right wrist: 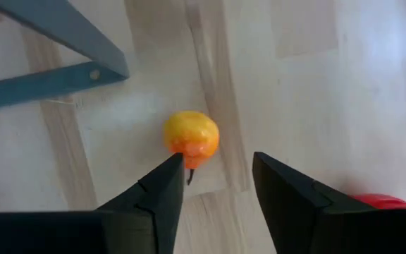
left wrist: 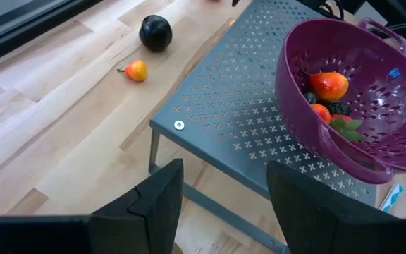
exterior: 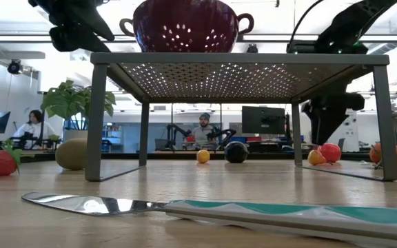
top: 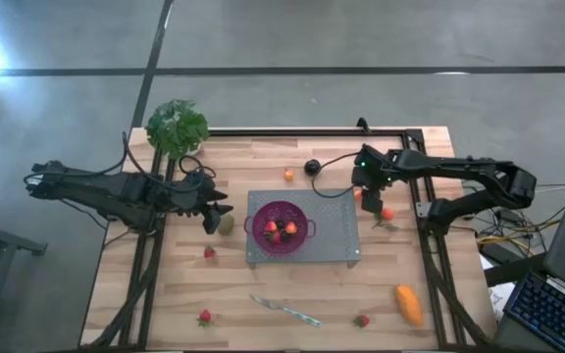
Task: Pick & Place Fruit
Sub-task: Put the pear into the purple strainer bowl
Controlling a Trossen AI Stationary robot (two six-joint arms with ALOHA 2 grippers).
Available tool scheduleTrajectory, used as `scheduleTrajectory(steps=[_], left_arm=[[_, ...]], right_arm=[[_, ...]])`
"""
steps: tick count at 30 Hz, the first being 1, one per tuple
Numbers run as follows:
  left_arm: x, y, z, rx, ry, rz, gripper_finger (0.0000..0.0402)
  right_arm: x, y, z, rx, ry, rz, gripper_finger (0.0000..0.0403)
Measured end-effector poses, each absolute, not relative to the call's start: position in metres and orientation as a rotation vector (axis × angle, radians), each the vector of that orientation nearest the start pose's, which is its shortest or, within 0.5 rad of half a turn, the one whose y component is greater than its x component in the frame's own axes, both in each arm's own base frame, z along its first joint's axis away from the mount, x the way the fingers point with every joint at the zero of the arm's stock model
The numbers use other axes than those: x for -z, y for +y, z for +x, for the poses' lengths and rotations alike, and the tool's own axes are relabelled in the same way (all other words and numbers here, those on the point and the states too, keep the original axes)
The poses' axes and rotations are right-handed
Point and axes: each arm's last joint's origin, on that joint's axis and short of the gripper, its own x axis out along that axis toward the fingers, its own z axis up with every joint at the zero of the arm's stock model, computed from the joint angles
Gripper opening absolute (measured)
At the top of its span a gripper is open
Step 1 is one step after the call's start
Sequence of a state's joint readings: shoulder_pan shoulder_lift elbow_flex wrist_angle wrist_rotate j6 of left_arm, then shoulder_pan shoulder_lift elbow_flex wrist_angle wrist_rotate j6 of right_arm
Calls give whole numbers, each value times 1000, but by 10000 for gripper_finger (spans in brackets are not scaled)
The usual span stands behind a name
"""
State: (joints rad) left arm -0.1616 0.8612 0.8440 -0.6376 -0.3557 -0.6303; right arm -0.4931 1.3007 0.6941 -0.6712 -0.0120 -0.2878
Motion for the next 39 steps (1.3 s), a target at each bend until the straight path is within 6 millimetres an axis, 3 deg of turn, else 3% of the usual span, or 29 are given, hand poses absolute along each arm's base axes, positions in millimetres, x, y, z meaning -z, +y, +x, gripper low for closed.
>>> scheduleTrajectory(steps=[16, 30, 39], left_arm=[[-302, -17, 169, -372, 552, -420, 208], [-302, -17, 169, -371, 553, -419, 209], [-302, -17, 169, -370, 553, -414, 208]], right_arm=[[-155, -106, 203, 152, 1318, 155, 209], [-141, -106, 202, 159, 1400, 166, 186], [-145, -108, 206, 179, 1371, 154, 192]])
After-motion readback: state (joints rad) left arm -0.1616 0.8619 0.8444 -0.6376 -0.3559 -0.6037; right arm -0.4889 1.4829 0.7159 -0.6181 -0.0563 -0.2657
